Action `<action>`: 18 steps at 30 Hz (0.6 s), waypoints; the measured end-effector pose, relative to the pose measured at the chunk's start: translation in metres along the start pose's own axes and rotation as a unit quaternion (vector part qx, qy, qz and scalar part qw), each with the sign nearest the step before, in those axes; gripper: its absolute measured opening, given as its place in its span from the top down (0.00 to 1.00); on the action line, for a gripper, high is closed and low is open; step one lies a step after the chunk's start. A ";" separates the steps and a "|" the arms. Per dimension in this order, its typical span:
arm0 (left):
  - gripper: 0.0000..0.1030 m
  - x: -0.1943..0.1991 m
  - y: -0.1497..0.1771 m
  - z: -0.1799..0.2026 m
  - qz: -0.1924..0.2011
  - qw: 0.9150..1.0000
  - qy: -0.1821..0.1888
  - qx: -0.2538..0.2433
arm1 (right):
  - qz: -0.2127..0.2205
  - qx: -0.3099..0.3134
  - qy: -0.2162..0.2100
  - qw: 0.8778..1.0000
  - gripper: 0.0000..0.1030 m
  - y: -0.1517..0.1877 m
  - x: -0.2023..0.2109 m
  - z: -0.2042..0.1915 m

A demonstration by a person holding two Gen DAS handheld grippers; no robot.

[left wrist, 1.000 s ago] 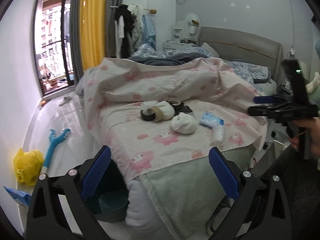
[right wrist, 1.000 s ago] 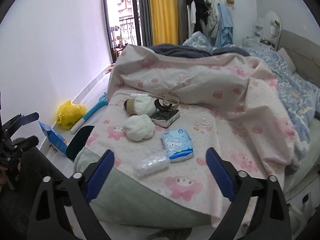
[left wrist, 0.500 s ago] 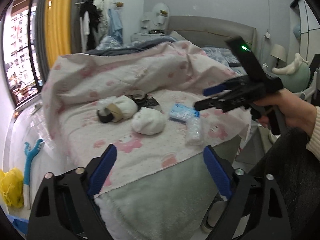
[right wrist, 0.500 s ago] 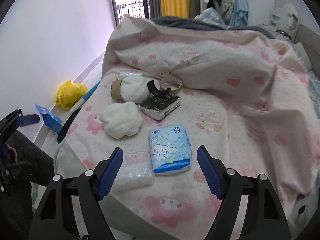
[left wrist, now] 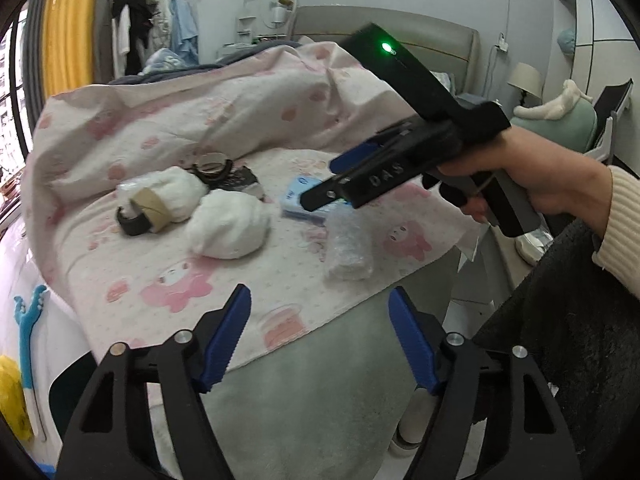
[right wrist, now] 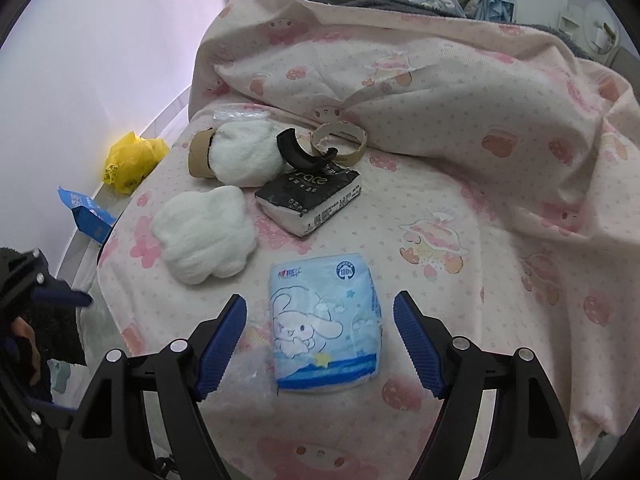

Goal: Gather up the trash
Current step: 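Grasp the clear bubble-wrap bag with the left tool while the right tool grasps the blue tissue pack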

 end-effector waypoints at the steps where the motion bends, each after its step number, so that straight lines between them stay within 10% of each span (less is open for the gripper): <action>1: 0.31 -0.004 -0.001 0.002 -0.001 1.000 0.007 -0.001 | -0.001 -0.001 -0.002 1.000 0.25 -0.001 -0.001 0.001; 18: 0.44 -0.071 -0.019 0.010 -0.014 0.999 0.040 0.006 | -0.040 0.012 -0.026 0.999 0.37 0.001 -0.032 0.004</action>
Point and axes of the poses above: each gripper's, at about its wrist camera, not at the fingertips, and x roughly against the way its jaws point, z to its right, y to its underside, the point moved 7 cm from there along -x, roughly the way its jaws point, and after that the axes turned 9 degrees about y, right-handed, at the moved point
